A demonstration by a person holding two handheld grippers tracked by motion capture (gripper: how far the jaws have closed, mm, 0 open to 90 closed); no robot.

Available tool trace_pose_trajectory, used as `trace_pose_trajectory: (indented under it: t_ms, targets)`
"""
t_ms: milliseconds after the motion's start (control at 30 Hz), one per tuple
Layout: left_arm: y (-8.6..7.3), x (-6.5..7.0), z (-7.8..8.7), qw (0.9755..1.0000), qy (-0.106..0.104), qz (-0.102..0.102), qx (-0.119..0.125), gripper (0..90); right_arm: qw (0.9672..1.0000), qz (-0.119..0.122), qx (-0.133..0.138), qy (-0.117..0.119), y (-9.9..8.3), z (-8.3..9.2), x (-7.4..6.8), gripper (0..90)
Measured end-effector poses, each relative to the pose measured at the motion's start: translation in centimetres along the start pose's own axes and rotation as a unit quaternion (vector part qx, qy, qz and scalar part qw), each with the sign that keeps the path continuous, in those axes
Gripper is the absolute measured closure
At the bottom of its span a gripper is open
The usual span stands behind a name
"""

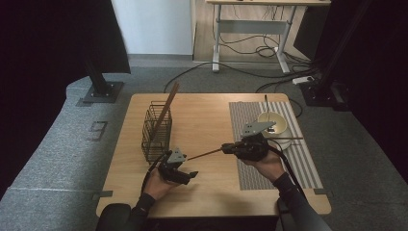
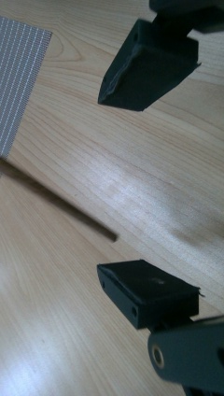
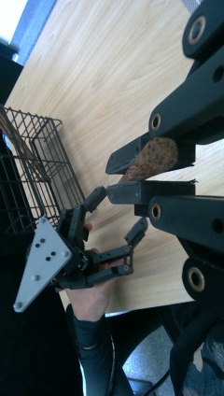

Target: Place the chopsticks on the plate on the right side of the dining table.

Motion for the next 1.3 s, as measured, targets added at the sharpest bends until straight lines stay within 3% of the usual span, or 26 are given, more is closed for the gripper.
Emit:
trace_pose_trajectory:
  t_ms: [233,733,867,1000,1300]
  targets:
    - [0.4,0.3,0.1,0.9999,-0.002,-0.009,0.012,32.1,0.9999,-0.001,-0.009,0.013,-1.1,-0.8,-0.6,83.2]
    - [0.8,1.3,0.2,0.9986,-0.026,-0.038,0.026,65.1,0.9993,0.001,-0.024,0.028,-2.2,-1.8,-1.5,83.2]
    - [0.9,1.5,0.3,0.9976,-0.034,-0.050,0.032,74.4,0.9993,-0.001,-0.024,0.029,-2.2,-1.8,-1.4,83.2]
    - [0.9,1.7,0.4,0.9963,-0.041,-0.065,0.037,77.1,0.9992,-0.007,-0.022,0.033,-2.0,-1.8,-1.2,82.3]
    - [1.1,2.8,0.3,0.9908,-0.057,-0.117,0.037,84.5,0.9998,-0.015,-0.013,0.007,-1.5,-2.0,0.2,74.3]
Point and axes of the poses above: each handheld gripper's, and its own axes: z roughly backward along the jaws, y roughly out of its top, x roughly to its right, the point moved 9 cm from there along -z, roughly forward along the jaws, and after that the axes turned 15 degrees about -z, right-handed, at the moved point
